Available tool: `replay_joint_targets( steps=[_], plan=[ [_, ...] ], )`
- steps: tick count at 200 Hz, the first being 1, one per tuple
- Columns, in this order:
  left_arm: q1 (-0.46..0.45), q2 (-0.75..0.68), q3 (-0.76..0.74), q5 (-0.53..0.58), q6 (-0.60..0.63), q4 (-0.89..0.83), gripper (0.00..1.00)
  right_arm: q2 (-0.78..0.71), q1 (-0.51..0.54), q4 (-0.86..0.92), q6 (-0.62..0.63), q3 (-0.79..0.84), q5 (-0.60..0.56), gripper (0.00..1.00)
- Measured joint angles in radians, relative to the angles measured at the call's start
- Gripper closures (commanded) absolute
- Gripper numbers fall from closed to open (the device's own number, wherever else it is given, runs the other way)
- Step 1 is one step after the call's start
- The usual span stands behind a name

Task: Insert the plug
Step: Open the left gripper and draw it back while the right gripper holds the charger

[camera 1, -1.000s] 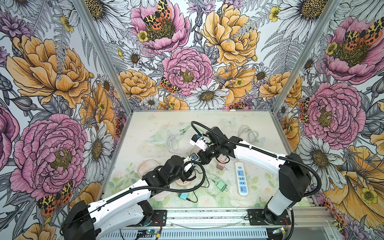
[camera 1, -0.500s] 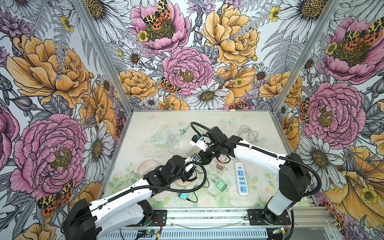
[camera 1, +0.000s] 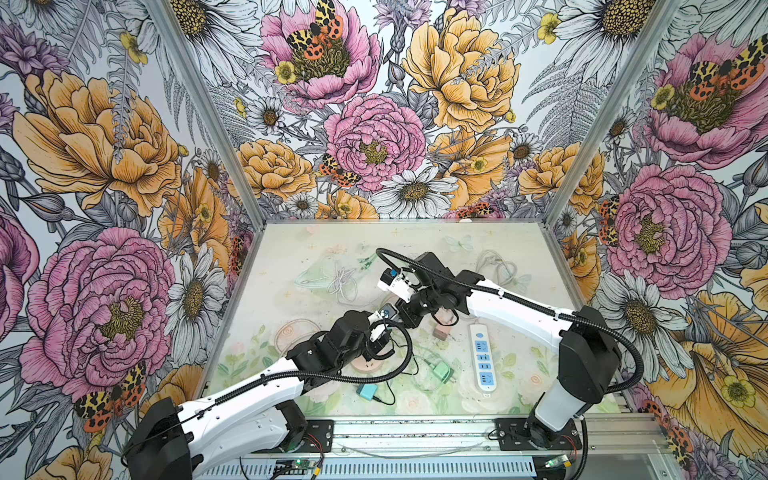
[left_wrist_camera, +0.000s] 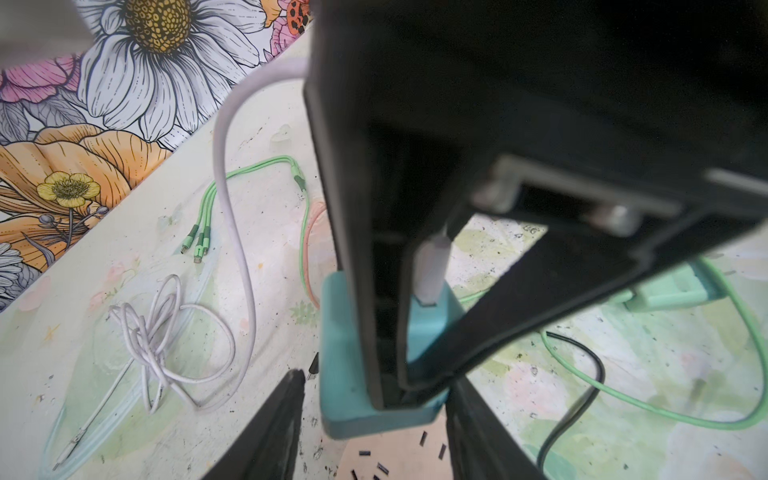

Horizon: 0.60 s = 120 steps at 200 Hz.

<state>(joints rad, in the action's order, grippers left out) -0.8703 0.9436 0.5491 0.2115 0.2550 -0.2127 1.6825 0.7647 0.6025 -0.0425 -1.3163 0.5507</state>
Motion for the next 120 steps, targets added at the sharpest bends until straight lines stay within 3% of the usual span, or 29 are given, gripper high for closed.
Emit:
replay_joint_targets(
  steps=[65, 120],
  plan=[
    [0.039, -0.074, -0.021, 0.082, -0.082, 0.051, 0.31, 0.000, 0.000, 0.106, 0.038, -0.039, -0.098, 1.00],
    [0.181, -0.027, -0.016, 0.105, -0.253, -0.013, 0.34, -0.007, 0.000, 0.122, 0.100, -0.043, -0.166, 1.00]
  ],
)
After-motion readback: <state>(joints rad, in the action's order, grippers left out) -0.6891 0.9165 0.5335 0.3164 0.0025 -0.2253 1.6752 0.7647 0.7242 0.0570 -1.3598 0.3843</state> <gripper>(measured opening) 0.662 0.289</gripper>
